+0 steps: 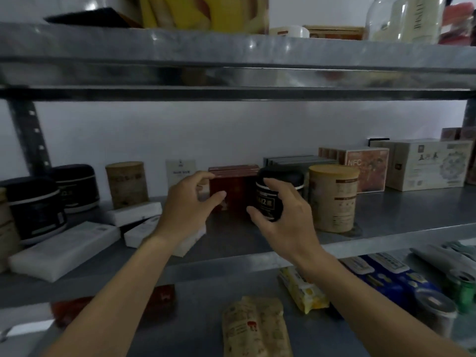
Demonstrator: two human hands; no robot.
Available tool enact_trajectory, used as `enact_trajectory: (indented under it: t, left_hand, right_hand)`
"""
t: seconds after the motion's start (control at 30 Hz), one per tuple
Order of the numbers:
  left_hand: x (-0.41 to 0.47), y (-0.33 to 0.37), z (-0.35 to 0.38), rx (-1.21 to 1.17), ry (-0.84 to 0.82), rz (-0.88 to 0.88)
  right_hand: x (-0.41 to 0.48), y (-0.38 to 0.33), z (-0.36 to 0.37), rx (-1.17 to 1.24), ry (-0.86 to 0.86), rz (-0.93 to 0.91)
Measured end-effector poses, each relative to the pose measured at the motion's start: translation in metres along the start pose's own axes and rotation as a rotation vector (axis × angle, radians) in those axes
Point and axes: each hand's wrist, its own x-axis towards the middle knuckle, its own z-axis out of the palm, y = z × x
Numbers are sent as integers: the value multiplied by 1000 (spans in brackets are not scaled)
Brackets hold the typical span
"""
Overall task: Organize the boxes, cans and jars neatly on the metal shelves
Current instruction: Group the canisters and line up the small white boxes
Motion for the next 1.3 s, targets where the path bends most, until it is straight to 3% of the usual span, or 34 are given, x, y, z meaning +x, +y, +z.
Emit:
enact_trajectory:
  t: [0.3, 0.53, 0.7, 0.83, 1.03, 1.2, 1.3]
  left_hand:
    - [-1, -66, -108, 134, 63, -182]
    - [23, -123, -126, 319, -396, -233]
    - [35, -150, -128, 366, -555, -146]
    - [40, -162, -132, 327, -526, -25]
    - [53, -165, -144, 73, -272, 62]
    - [74, -161, -143, -57, -223, 224]
    - [86, -164, -133, -149, -254, 226]
  right_hand:
    - [10, -47, 85, 139, -231, 2]
    - [35, -70, 135, 181, -330, 44]
    - [51, -69, 157, 134, -389, 69]
    - [59, -66, 168, 136, -412, 89]
    - [77, -64, 178, 263, -444, 153]
    - [93, -64, 192, 473, -516, 268]
    - [96, -62, 198, 540, -520, 278]
